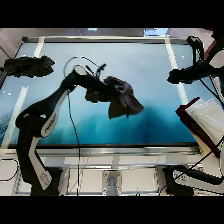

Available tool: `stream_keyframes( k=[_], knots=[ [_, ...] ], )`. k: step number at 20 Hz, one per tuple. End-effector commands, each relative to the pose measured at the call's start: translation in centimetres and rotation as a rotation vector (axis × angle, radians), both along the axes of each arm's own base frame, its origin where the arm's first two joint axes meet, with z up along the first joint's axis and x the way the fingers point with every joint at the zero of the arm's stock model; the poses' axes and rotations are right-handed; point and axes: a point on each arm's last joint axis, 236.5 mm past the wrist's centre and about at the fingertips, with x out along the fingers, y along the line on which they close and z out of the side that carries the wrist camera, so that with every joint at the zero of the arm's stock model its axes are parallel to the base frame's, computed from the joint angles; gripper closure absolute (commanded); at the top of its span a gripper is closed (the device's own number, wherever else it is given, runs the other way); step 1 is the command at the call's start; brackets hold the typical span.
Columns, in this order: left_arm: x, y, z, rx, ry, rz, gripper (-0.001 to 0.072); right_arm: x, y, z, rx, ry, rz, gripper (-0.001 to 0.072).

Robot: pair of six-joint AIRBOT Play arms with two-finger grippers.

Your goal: Fold the shirts.

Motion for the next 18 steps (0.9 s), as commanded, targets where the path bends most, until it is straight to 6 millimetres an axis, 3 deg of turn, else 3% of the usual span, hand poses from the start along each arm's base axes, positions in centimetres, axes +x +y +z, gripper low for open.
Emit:
stream_keyframes(
  k=[1, 2, 6, 8, 9, 11, 14, 16, 18],
  knots=[
    [-3.3, -4.3, -0.7, 0.057, -0.065, -0.094, 0.0123, -1.2, 0.3, -1.3, 0.002, 0.063, 0.020, 0.0325],
    [-2.2, -4.3, 0.3, 0.049, -0.067, -0.054, 0.0003, -1.8, 0.3, -2.4, -0.008, 0.093, 0.041, 0.0325],
    [4.2, -1.3, 6.4, -0.010, -0.166, 0.094, 0.0005, -4.0, 0.4, -10.0, 0.006, 0.222, 0.045, 0.0324],
    [7.0, 1.6, 7.7, 0.014, -0.215, 0.158, 0.0005, -5.4, 0.3, -14.5, 0.039, 0.283, 0.043, 0.0323],
    [8.2, 3.3, 7.4, 0.055, -0.230, 0.193, 0.0005, -5.9, 0.6, -16.3, 0.102, 0.314, 0.022, 0.0318],
    [10.1, 6.7, 5.6, 0.175, -0.280, 0.229, 0.0005, -5.9, 1.8, -18.4, 0.259, 0.341, -0.003, 0.0237],
    [11.6, 10.9, 3.0, 0.386, -0.365, 0.231, 0.0005, -2.2, 3.4, -18.9, 0.456, 0.250, -0.059, 0.0229],
    [11.6, 11.4, 2.3, 0.418, -0.358, 0.231, 0.0005, -0.1, 5.1, -19.1, 0.557, 0.197, -0.072, 0.0230],
    [10.8, 11.6, 1.2, 0.436, -0.310, 0.213, 0.0006, 0.6, 6.3, -20.5, 0.591, 0.204, -0.082, 0.0231]
  ],
)
